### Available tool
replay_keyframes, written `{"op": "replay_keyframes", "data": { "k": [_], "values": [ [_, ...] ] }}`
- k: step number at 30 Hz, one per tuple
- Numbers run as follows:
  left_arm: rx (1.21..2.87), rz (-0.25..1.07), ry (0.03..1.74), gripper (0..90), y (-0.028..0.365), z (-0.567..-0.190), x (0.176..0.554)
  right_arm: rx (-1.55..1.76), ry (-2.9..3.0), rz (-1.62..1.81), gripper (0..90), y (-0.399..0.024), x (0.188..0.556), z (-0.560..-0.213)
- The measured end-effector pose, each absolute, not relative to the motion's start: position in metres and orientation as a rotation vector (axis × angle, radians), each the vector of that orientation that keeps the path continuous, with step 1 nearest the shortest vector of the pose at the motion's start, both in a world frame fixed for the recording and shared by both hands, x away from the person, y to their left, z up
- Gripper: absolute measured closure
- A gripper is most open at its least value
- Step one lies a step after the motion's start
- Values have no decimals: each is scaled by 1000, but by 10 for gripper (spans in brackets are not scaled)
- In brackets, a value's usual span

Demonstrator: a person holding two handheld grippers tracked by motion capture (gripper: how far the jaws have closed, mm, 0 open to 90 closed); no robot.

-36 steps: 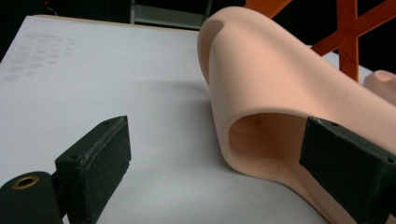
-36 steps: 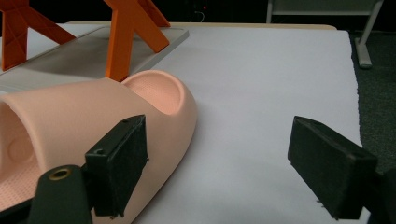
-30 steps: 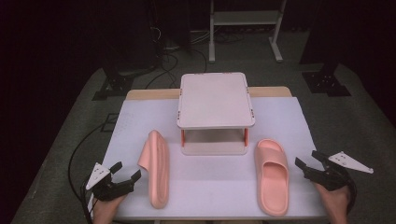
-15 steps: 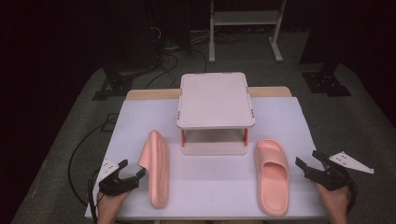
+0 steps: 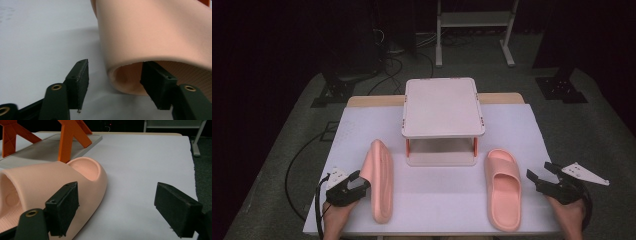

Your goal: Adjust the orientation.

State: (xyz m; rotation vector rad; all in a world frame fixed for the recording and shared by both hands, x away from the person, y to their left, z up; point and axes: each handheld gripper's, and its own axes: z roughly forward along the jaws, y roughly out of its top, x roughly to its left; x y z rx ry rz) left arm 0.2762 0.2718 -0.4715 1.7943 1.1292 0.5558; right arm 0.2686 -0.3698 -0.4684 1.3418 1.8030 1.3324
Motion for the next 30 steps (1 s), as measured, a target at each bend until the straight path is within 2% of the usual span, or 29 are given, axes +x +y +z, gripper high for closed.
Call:
{"op": "replay_keyframes", "data": {
  "k": [5, 19, 30],
  "values": [
    [1773, 552, 1135, 442, 272, -471, 277, 1340, 1805, 1328, 191, -369, 268, -469],
    [1738, 516, 1116, 454, 266, -469, 278, 1344, 1814, 1321, 191, -367, 265, -470],
    [1775, 526, 1092, 449, 263, -463, 279, 1352, 1796, 1320, 191, -374, 260, -471]
  ]
}}
